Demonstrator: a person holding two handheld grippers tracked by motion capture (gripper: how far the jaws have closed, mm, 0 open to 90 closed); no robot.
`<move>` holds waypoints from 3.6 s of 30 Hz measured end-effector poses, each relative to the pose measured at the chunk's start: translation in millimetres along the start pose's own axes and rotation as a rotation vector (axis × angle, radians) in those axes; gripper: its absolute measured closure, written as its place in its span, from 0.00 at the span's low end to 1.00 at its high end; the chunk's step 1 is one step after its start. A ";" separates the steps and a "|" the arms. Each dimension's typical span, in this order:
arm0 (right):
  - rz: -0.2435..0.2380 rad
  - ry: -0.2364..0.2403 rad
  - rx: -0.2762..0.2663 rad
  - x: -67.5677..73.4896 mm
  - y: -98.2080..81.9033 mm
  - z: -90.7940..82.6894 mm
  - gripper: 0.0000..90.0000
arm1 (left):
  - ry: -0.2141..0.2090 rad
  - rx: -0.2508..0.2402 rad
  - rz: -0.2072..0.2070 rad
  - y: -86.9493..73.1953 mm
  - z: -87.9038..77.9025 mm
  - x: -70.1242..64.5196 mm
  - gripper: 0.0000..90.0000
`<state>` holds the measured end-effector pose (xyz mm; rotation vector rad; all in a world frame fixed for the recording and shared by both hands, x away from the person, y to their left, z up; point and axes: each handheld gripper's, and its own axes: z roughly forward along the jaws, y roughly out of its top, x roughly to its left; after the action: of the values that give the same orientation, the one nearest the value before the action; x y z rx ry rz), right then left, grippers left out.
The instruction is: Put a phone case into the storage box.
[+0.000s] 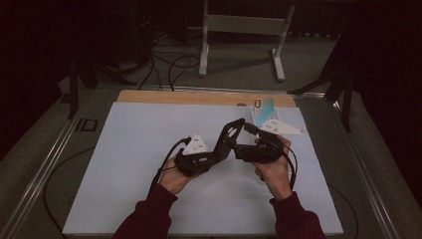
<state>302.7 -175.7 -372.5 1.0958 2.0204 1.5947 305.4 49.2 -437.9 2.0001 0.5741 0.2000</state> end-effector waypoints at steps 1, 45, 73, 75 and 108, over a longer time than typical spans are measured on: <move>0.032 0.008 -0.021 -1.4 0.1 1.9 0.15 | -0.030 -0.026 -0.026 0.6 -1.2 -0.5 0.90; 0.055 0.023 -0.085 1.7 2.4 1.5 0.13 | -0.088 -0.060 -0.001 0.6 2.8 -10.1 0.90; -0.023 -0.064 -0.039 -1.1 11.2 10.2 0.14 | 0.186 -0.030 -0.025 -12.8 -24.6 8.7 0.21; -0.022 -0.066 -0.039 -2.1 12.3 10.8 0.14 | 0.208 -0.029 -0.033 -14.7 -28.1 12.0 0.17; -0.016 -0.193 -0.072 -41.1 32.1 19.2 0.15 | 0.448 -0.051 -0.084 -51.6 -89.4 46.2 0.00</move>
<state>353.6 -191.1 -356.3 1.1560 1.8292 1.4805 296.2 161.8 -444.3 1.8828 0.9237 0.6138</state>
